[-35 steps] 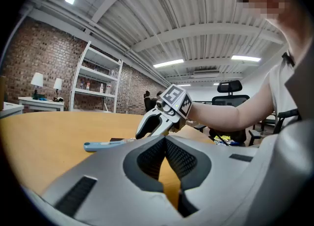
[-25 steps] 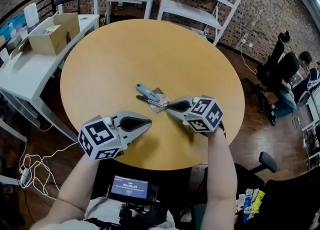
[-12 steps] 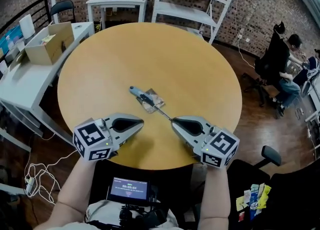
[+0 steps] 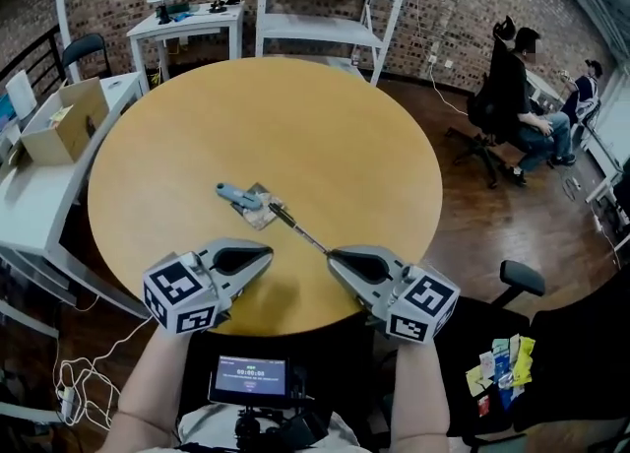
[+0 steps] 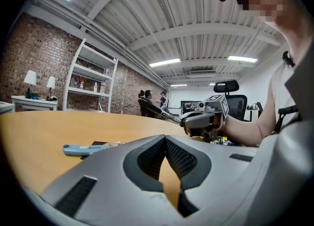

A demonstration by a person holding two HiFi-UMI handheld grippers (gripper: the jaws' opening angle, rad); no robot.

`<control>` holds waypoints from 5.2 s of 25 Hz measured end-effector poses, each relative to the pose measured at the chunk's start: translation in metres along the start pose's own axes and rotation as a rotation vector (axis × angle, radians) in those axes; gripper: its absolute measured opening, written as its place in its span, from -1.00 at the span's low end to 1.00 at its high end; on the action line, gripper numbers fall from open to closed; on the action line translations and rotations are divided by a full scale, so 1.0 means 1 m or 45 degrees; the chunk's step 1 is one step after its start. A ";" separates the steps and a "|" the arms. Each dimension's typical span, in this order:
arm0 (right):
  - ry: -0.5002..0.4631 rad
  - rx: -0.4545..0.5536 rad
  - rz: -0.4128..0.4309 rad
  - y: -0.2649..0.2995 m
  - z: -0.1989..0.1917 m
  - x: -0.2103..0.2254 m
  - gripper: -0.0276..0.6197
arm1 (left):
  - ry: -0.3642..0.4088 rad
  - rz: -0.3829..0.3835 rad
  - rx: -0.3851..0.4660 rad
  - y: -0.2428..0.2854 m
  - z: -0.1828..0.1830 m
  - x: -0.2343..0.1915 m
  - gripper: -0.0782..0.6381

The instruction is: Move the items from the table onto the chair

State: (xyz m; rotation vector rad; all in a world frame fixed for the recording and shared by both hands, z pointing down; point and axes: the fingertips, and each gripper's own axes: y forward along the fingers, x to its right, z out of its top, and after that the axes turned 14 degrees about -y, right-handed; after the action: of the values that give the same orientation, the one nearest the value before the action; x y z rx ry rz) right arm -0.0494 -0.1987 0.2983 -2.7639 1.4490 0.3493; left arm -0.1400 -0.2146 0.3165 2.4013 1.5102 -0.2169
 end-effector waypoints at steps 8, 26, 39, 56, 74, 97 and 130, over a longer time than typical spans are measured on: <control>0.016 0.008 -0.106 -0.025 -0.009 0.005 -0.80 | 0.072 -0.226 -0.021 0.032 -0.001 0.045 -0.77; 0.098 0.022 -0.642 -0.231 -0.027 0.031 -0.80 | 0.141 -0.667 -0.056 0.172 0.006 0.195 -0.77; 0.265 -0.110 -1.116 -0.413 -0.102 -0.004 -0.80 | 0.139 -1.014 -0.205 0.287 -0.067 0.333 -0.77; 0.711 -0.670 -1.571 -0.544 -0.299 -0.053 -0.80 | -0.025 -1.288 -0.397 0.364 -0.194 0.426 -0.77; 0.797 -1.417 -1.253 -0.564 -0.412 -0.089 -0.42 | -0.040 -1.201 -0.474 0.372 -0.214 0.412 -0.77; 0.172 0.041 -1.185 -0.400 -0.097 0.056 -0.91 | 0.053 -1.024 -0.253 0.298 -0.054 0.359 -0.76; 0.054 0.327 -0.200 -0.024 0.046 0.030 -0.91 | 0.030 -0.027 0.052 0.040 0.043 0.058 -0.76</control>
State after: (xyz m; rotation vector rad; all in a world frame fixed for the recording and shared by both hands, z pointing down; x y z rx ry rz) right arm -0.0220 -0.2044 0.2449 -2.6662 1.1780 0.0943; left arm -0.0778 -0.1954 0.2658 2.4285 1.5573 -0.2270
